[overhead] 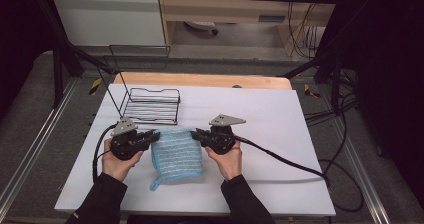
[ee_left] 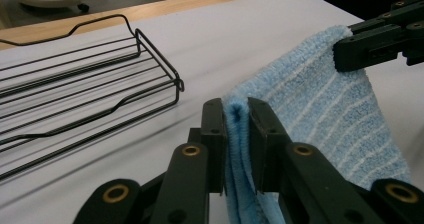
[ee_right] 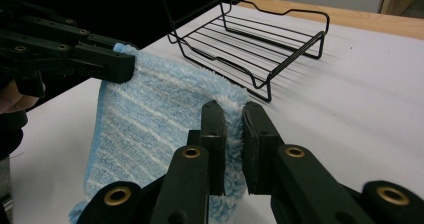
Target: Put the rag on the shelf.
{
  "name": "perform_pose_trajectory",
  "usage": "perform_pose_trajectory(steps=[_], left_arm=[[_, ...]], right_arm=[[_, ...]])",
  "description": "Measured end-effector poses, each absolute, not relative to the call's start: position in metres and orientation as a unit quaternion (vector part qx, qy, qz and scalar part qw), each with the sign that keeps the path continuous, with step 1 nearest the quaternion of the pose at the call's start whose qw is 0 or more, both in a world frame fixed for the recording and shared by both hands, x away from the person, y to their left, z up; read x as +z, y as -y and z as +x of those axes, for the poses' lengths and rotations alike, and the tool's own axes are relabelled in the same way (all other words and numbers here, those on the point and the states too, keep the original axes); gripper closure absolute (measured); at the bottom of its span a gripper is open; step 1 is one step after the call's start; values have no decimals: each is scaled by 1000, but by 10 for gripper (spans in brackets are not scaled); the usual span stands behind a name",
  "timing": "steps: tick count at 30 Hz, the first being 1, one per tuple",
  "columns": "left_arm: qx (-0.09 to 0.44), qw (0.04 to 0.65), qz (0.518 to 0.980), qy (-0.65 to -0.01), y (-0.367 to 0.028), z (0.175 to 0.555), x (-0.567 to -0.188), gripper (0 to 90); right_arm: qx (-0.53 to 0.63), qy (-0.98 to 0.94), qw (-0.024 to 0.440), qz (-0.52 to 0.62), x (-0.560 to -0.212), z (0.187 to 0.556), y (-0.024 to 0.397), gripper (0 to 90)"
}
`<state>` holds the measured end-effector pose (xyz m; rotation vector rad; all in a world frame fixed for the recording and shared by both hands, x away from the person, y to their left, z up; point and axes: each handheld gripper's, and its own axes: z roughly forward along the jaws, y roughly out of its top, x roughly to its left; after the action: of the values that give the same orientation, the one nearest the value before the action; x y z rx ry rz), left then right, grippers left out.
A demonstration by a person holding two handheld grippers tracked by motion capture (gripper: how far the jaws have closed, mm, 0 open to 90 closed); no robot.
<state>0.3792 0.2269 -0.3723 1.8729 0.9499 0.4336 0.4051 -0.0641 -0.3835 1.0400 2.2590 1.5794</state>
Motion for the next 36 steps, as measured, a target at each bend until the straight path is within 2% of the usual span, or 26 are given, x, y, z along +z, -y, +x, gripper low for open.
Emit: perform_pose_trajectory(steps=[10,36], left_arm=[[192,491,757,-385,-229,373,-359,786],[230,526,723,-384,-248,366,-326,786]], right_arm=[[542,-763,127,329,-366,397,62,819],[581,-739,159,302,-328,390,46,824]])
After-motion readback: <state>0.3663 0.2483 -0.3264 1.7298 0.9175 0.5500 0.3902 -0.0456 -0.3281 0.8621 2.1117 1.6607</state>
